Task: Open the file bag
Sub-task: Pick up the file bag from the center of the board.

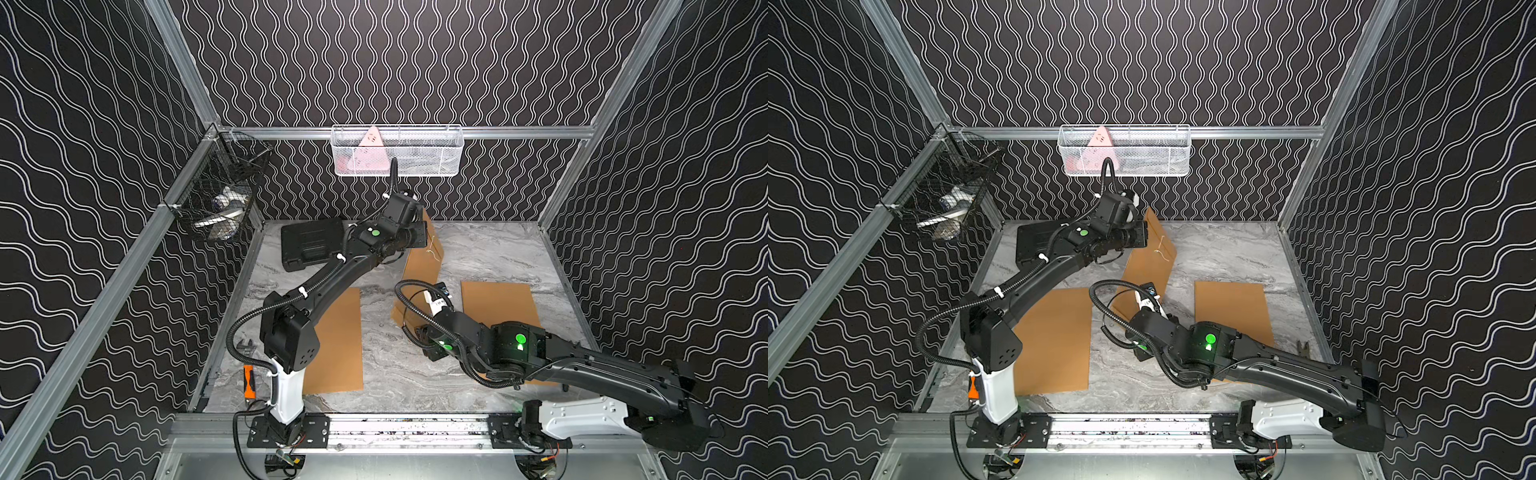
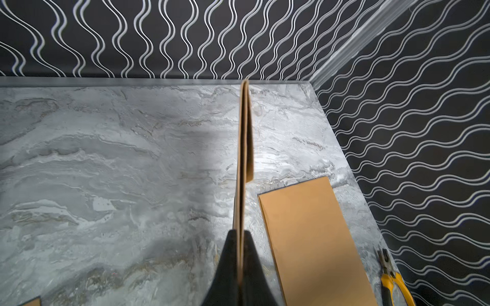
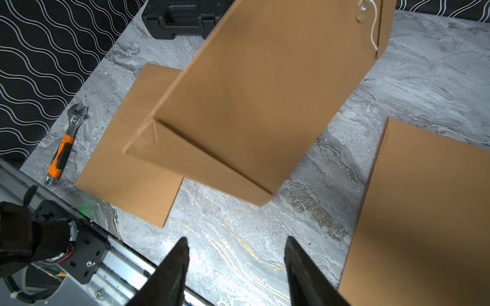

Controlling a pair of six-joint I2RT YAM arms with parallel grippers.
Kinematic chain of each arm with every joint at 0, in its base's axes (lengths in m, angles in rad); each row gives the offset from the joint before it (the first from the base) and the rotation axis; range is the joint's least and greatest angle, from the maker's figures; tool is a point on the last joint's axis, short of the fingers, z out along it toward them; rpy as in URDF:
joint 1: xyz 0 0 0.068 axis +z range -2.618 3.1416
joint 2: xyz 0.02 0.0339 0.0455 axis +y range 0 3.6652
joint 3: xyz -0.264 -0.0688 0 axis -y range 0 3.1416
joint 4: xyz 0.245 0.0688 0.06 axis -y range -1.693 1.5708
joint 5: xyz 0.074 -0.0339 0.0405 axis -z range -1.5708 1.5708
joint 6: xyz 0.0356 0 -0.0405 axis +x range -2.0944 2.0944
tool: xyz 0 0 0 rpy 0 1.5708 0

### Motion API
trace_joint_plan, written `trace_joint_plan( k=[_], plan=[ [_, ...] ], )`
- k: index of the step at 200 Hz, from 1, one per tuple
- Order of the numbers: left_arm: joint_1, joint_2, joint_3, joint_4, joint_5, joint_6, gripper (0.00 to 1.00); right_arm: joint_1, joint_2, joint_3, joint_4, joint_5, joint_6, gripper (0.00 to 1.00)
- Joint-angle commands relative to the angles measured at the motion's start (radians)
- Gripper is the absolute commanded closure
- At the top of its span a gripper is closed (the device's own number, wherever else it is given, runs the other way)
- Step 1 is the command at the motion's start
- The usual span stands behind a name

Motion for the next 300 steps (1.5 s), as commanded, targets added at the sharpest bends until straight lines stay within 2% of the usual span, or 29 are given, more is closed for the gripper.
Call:
trace_joint_plan(
  k=[1,34,60,82,130,162,200,221,240,300],
  plan=[
    [0.035,-0.038,-0.037,0.139,0.035,0.021,1.00,0.005,-0.029,-0.024,0.039,-0.007,0.040,0.41],
    [0.086,-0.095,-0.144,0.248,0.138,0.021,1.00,0.005,-0.072,-0.083,0.081,0.016,0.046,0.38],
    [0.092,-0.176,-0.279,0.359,0.196,0.053,1.00,-0.002,-0.119,-0.109,0.145,0.096,0.005,0.34],
    [0.097,-0.254,-0.392,0.454,0.239,0.082,1.00,-0.078,-0.147,-0.110,0.185,0.087,-0.040,0.33],
    [0.126,-0.440,-0.614,0.645,0.320,0.122,1.00,-0.450,-0.154,-0.134,0.318,-0.278,-0.108,0.33],
    [0.177,-0.525,-0.750,0.789,0.420,0.111,1.00,-0.624,-0.105,-0.101,0.394,-0.475,-0.146,0.32],
    [0.288,-0.567,-0.959,1.171,0.570,-0.098,1.00,-0.845,-0.059,-0.102,0.526,-0.764,-0.127,0.32],
    [0.337,-0.545,-1.020,1.387,0.648,-0.235,1.00,-0.948,-0.033,-0.126,0.630,-0.933,-0.103,0.32],
    [0.352,-0.526,-1.034,1.476,0.685,-0.298,1.00,-1.008,0.002,-0.136,0.700,-1.047,-0.093,0.32],
    [0.354,-0.519,-1.034,1.568,0.768,-0.377,1.00,-1.060,0.162,-0.127,0.902,-1.217,-0.099,0.31]
  ],
)
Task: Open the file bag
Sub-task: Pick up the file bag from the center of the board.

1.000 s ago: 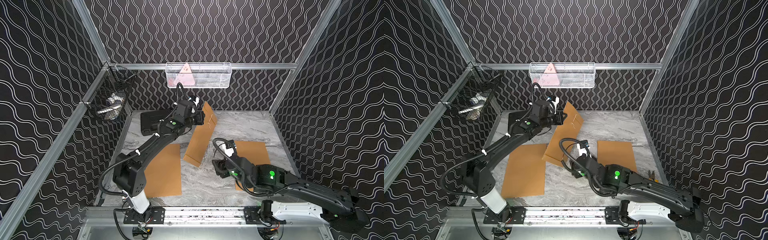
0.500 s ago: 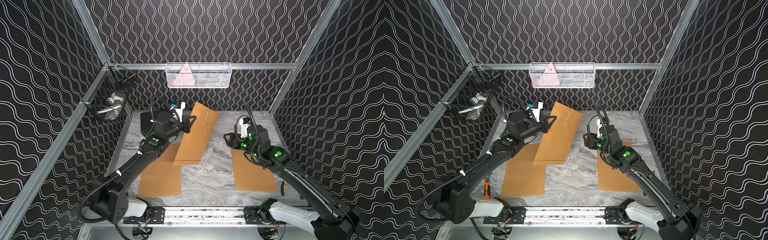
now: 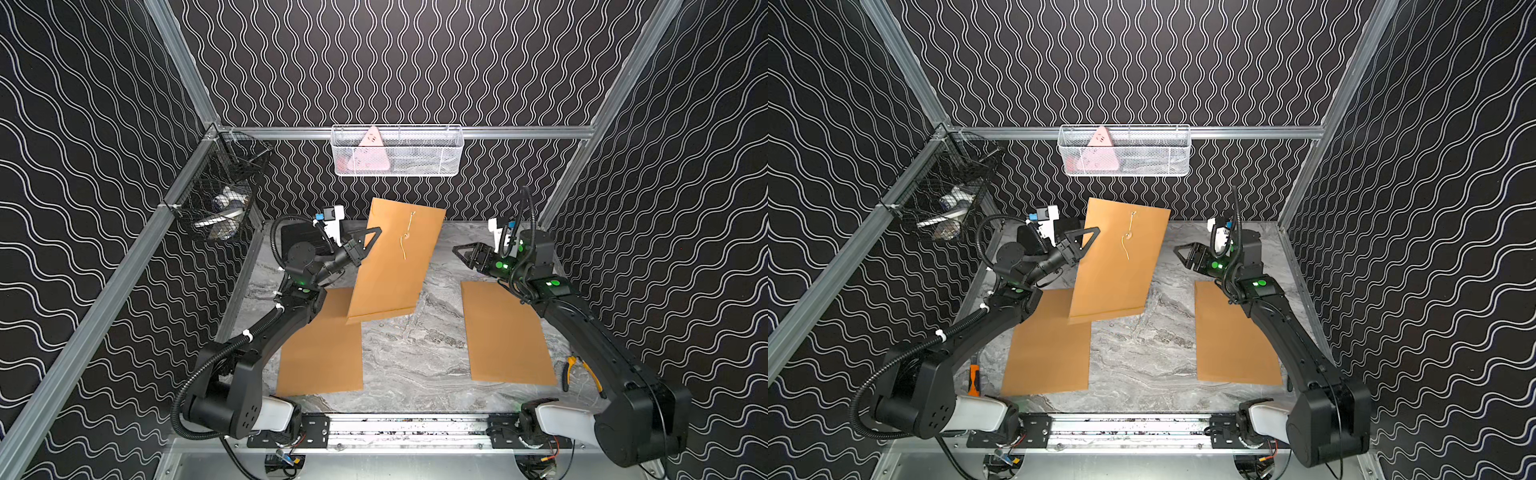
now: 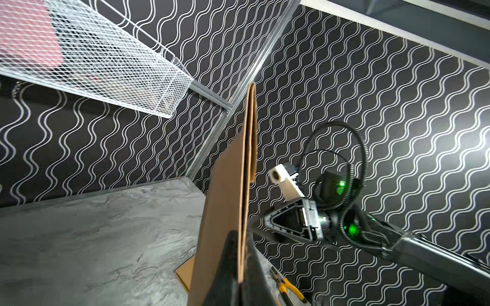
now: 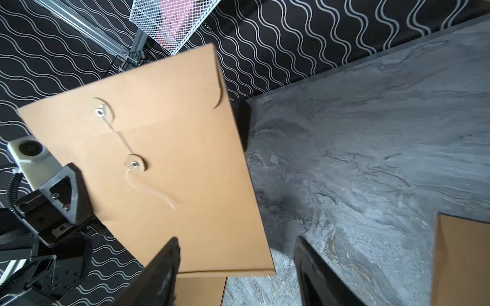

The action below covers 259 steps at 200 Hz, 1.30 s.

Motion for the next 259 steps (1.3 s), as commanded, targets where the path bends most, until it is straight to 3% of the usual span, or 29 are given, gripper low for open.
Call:
trace_joint_plan(
  k=[1,67,162,181,234,259],
  plan=[
    [0.003,-0.008,-0.002,0.120,0.063,-0.062,1.00,-0.004,0.043,0.009,0.174,-0.121,-0.004,0.31],
    [0.000,-0.059,-0.022,0.100,0.089,-0.064,1.00,-0.006,0.144,0.049,0.347,-0.272,0.031,0.29],
    [-0.035,-0.001,-0.007,0.206,0.083,-0.152,1.00,-0.006,0.208,0.082,0.529,-0.415,0.110,0.30],
    [-0.038,0.005,-0.007,0.182,0.072,-0.133,1.00,-0.006,0.201,0.082,0.550,-0.448,0.129,0.38],
    [-0.038,0.022,0.015,0.104,0.053,-0.084,1.00,-0.004,0.164,0.063,0.531,-0.484,0.109,0.79],
    [-0.038,0.028,0.030,0.056,0.058,-0.063,1.00,-0.005,0.148,0.072,0.486,-0.492,0.075,0.92]
  ],
)
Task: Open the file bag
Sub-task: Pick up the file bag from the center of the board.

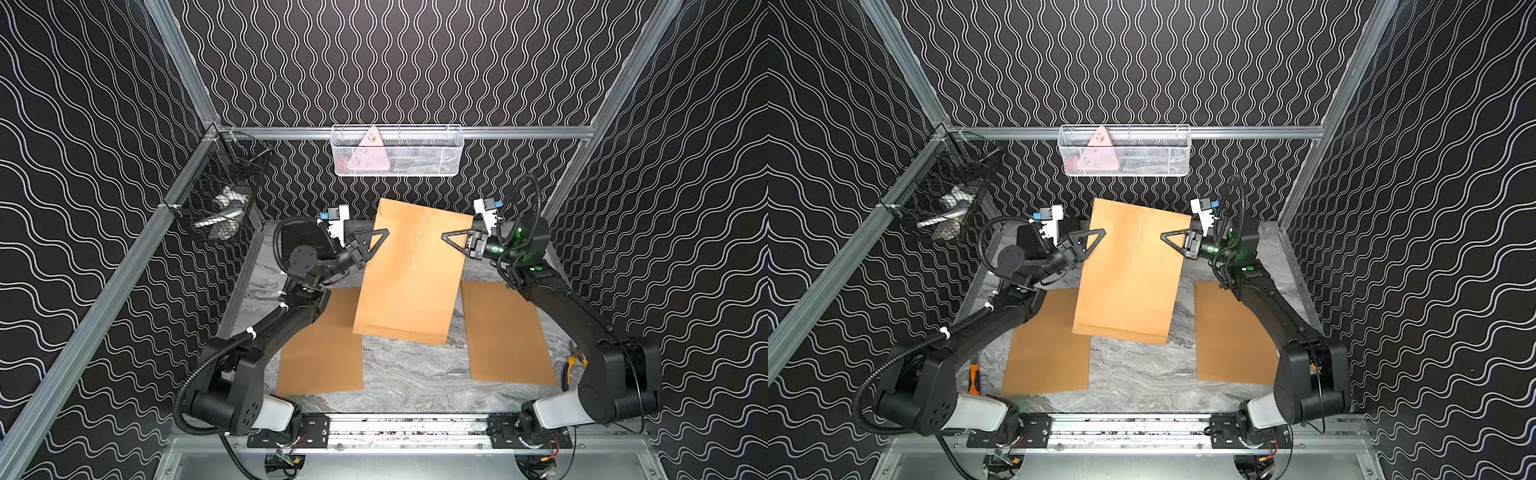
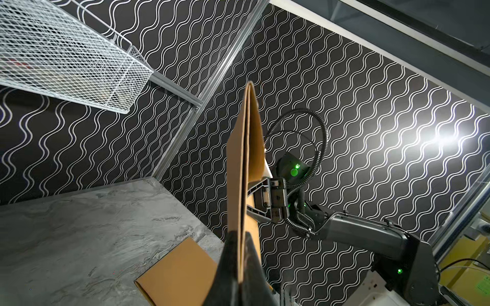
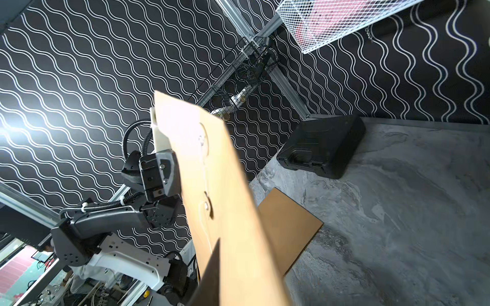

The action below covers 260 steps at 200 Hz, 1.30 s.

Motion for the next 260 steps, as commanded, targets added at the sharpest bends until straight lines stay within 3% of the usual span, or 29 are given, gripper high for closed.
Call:
trace_joint_plan(
  k=[1,12,42,64,162,187,215,242,260],
  plan=[
    [0.000,0.006,0.019,-0.030,0.009,0.039,1.00,0.000,-0.019,0.007,-0.013,-0.038,-0.041,0.92],
    [-0.001,0.004,0.027,-0.059,0.016,0.055,1.00,0.001,-0.027,0.016,-0.040,-0.039,-0.061,0.95],
    [-0.002,-0.018,0.047,-0.189,0.032,0.126,0.81,0.001,-0.054,0.016,-0.092,-0.053,-0.108,1.00],
    [-0.001,-0.026,0.084,-0.303,0.047,0.190,0.74,0.001,-0.073,0.061,-0.149,-0.066,-0.152,1.00],
    [0.000,0.013,0.186,-0.389,0.110,0.208,0.69,0.007,-0.097,0.100,-0.256,-0.090,-0.238,1.00],
    [-0.002,0.013,0.199,-0.394,0.111,0.208,0.73,0.012,-0.092,0.101,-0.253,-0.091,-0.237,1.00],
    [0.000,0.019,0.195,-0.372,0.122,0.194,1.00,0.017,-0.091,0.098,-0.248,-0.088,-0.235,1.00],
    [0.000,0.019,0.175,-0.320,0.123,0.161,1.00,0.017,-0.093,0.097,-0.252,-0.087,-0.239,1.00],
    [-0.001,0.004,0.166,-0.318,0.104,0.163,1.00,0.017,-0.104,0.086,-0.264,-0.055,-0.244,0.86]
  ],
)
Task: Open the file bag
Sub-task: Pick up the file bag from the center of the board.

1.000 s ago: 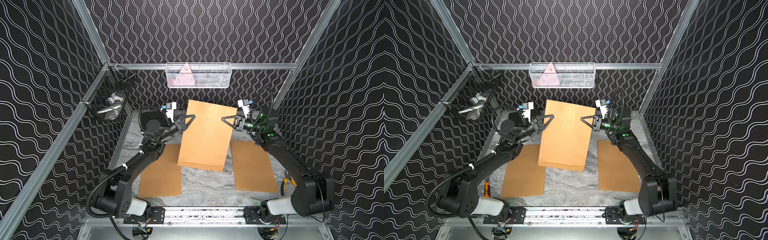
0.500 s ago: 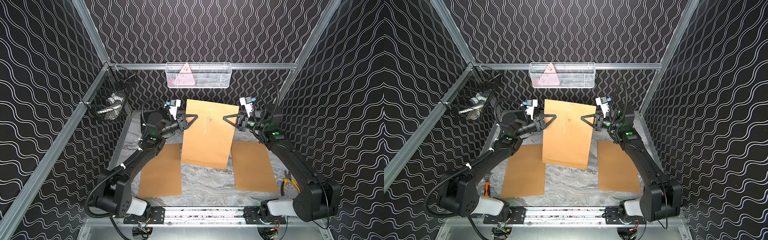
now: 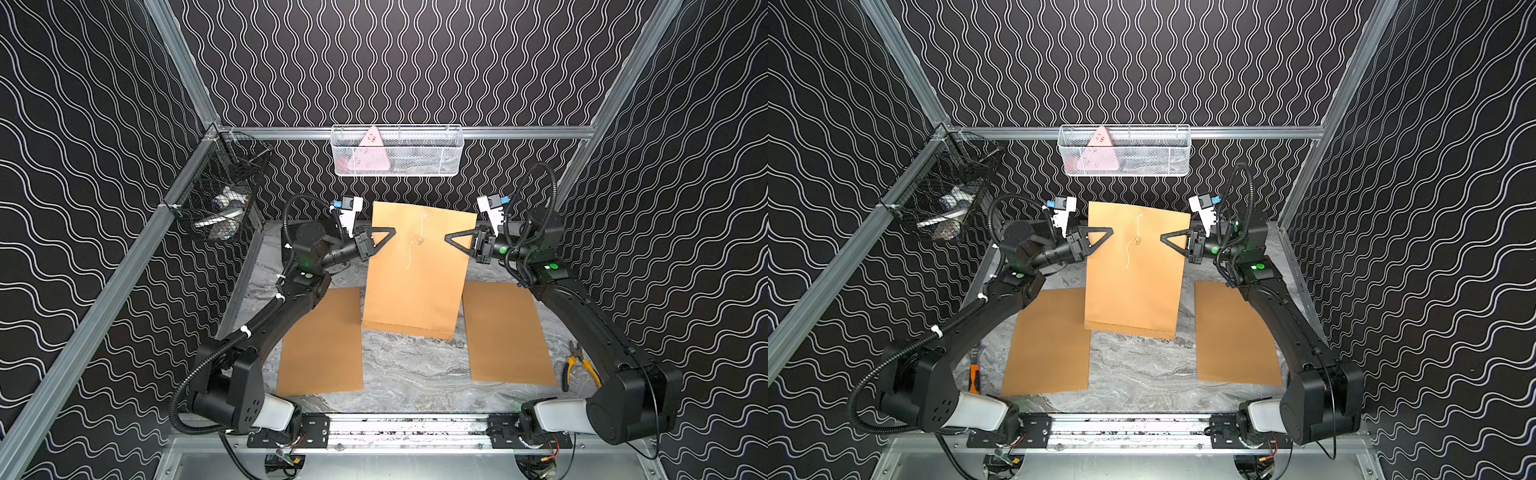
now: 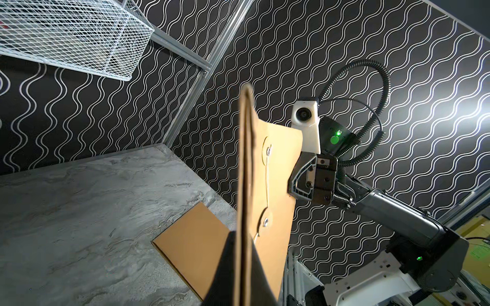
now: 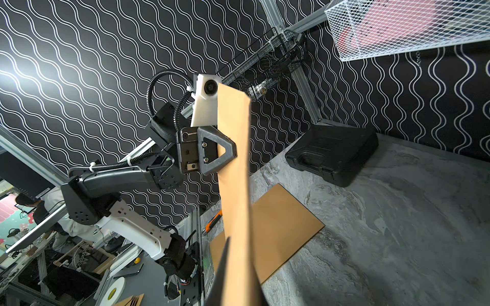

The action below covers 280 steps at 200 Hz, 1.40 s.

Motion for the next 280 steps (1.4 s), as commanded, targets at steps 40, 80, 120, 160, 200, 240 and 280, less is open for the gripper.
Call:
trace_joint_plan(
  k=[40,80,120,160,200,240,280],
  plan=[
    [0.006,-0.072,0.001,-0.098,-0.111,0.111,1.00,0.004,-0.075,-0.029,-0.200,0.209,-0.096,0.56],
    [0.007,-0.115,0.004,-0.197,-0.208,0.187,1.00,0.005,-0.161,-0.033,-0.429,0.462,-0.139,0.53],
    [0.005,-0.181,0.003,-0.287,-0.292,0.286,1.00,0.073,-0.239,-0.041,-0.534,0.659,-0.137,0.55],
    [-0.039,-0.196,0.030,-0.321,-0.296,0.339,1.00,0.310,-0.162,0.017,-0.479,0.751,-0.129,0.59],
    [-0.120,-0.222,0.056,-0.412,-0.345,0.429,1.00,0.441,-0.020,0.089,-0.420,0.818,-0.184,0.62],
    [-0.132,-0.251,0.054,-0.416,-0.340,0.428,1.00,0.463,0.020,0.096,-0.373,0.818,-0.201,0.62],
    [-0.138,-0.256,0.065,-0.401,-0.317,0.410,1.00,0.469,0.024,0.091,-0.329,0.790,-0.215,0.62]
  ],
)
